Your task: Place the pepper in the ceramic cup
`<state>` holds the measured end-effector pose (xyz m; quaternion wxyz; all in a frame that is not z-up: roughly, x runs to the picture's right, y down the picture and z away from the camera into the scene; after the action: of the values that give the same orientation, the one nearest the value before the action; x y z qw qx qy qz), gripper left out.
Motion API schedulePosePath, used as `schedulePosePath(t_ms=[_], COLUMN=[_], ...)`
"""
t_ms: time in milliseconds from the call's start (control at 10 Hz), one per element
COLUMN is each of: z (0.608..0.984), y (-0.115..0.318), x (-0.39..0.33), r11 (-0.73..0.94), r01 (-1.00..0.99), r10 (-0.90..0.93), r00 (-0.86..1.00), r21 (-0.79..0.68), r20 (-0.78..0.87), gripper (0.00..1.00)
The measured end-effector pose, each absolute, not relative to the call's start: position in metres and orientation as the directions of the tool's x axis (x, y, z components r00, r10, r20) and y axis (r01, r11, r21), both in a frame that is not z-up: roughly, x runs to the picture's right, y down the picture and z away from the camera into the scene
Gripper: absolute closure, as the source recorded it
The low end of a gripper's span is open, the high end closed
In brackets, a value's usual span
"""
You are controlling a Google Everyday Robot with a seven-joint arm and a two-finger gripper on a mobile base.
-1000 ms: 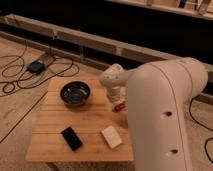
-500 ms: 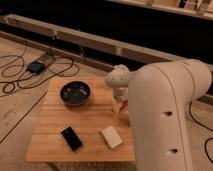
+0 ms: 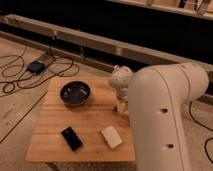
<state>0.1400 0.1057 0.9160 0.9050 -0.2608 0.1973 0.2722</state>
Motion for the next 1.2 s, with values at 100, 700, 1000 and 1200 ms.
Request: schedulePosePath(t_ms=[100,700,1000,1200], z=[0.92,0.947,0.958,0.963], y=[0.103,0.082,0.082,0.084], x=[0.143,0.118,0.111,0.112], r11=[0.721,0.742,0.74,0.728], r01=[-0.592,-0.555,-0.545,-0.555], r10=[0.388,0.389,0.386,0.397], r00=[0.775,0.813,0.824,0.82], r21=[-0.36,-0.376,-0.394,-0.403], r20=[-0.499,-0.434,-0.416,-0.414], gripper=[0.2,0.2,0.21,0.36])
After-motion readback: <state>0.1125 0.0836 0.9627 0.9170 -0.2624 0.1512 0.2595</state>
